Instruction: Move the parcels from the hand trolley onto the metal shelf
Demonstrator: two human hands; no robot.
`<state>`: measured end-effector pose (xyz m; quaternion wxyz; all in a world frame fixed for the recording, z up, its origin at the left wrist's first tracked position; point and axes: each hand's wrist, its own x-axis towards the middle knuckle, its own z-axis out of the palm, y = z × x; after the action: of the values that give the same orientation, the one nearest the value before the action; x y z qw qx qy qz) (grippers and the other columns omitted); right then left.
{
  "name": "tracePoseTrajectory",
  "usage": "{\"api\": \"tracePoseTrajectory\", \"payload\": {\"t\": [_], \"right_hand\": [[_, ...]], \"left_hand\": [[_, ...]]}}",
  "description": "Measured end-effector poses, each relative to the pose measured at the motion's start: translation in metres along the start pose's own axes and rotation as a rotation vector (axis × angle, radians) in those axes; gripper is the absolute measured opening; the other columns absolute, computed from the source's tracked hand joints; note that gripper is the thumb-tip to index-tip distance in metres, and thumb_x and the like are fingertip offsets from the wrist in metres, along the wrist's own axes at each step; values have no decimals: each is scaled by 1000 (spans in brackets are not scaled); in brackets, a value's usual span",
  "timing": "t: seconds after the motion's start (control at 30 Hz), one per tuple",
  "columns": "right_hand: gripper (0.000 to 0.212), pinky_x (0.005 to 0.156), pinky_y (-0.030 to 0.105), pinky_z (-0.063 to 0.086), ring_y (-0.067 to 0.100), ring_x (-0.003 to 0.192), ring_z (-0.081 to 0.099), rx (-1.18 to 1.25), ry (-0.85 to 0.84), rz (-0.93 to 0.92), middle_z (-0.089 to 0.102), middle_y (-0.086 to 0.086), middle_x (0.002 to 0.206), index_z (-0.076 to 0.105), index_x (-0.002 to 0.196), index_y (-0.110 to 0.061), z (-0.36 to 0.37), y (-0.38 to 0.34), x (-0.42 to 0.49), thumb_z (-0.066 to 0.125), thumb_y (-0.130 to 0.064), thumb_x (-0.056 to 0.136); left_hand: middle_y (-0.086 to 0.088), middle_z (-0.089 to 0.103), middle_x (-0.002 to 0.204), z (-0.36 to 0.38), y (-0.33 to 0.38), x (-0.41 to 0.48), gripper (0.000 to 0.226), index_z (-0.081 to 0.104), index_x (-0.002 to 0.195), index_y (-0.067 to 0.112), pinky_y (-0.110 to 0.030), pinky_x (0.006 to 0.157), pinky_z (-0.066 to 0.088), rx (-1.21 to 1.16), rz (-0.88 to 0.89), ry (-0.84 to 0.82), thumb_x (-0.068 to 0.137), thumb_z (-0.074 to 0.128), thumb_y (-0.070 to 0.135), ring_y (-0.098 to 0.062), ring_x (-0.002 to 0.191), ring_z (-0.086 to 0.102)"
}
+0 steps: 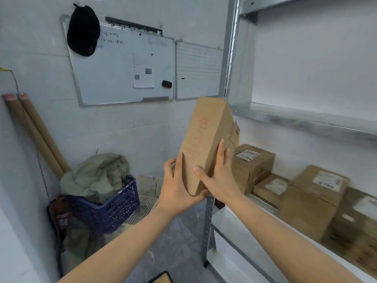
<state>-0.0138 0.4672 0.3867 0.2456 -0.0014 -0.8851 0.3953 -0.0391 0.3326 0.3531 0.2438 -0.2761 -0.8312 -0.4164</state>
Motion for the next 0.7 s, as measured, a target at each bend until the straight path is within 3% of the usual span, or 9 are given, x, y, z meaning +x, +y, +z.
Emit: {"api": "tracePoseTrajectory", "payload": {"t": [0.17,0.27,0.3,0.37,0.4,0.47,0.57,0.63,0.7], "right_hand": [[111,116,50,19,30,145,5,-1,129,13,-9,14,156,-30,138,-34,-62,26,-25,63,-46,79],[105,111,49,32,21,139,26,121,174,26,14,0,153,-20,142,-42,-109,39,-49,60,-54,74],[101,107,43,39,16,134,35,192,181,36,24,-3,149,-15,142,-44,-125,42,-59,60,-52,75],[93,94,21,49,3,120,47,297,200,54,36,-3,141,-7,140,-45,-154,50,-83,61,-43,76],[94,89,17,50,-1,115,50,317,222,63,39,-4,138,-5,140,-43,-168,54,-97,62,-42,74],[104,85,19,52,-5,107,55,332,265,81,44,-8,131,-2,146,-32,-194,64,-124,61,-50,66],[109,73,17,54,-4,95,63,425,305,139,50,-5,126,6,147,-26,-225,72,-164,63,-49,57],[107,70,19,54,1,94,64,436,344,187,52,-1,126,14,145,-25,-243,80,-191,66,-48,53],[111,72,18,54,0,95,64,407,382,207,54,-3,123,19,144,-21,-259,85,-217,71,-50,51]], "left_hand": [[6,18,130,42,47,-1,113,9,144,28,-26,81,51,-123,222,-35,54,62,72,-18,114,44],[17,12,130,60,87,-7,123,-2,145,29,-16,94,42,-269,272,-186,52,63,75,-1,116,31],[17,12,129,66,100,-11,121,-3,144,29,-9,95,38,-323,290,-209,54,60,79,1,116,30],[8,22,127,81,125,-19,100,1,143,28,-3,90,38,-470,352,-233,70,43,81,4,114,35],[5,28,124,89,137,-24,86,11,144,25,-3,88,39,-557,374,-241,79,35,76,5,111,37],[3,38,118,106,159,-33,62,30,140,21,-5,88,38,-677,389,-240,92,29,58,6,107,41],[5,44,115,126,190,-46,44,39,135,29,-8,93,35,-757,379,-282,93,29,38,-1,106,46],[7,44,118,138,209,-56,44,39,136,32,-7,95,33,-780,394,-335,95,28,46,1,109,44],[6,40,121,151,227,-67,56,34,137,39,-8,99,32,-787,385,-432,89,25,67,3,115,40]]}}
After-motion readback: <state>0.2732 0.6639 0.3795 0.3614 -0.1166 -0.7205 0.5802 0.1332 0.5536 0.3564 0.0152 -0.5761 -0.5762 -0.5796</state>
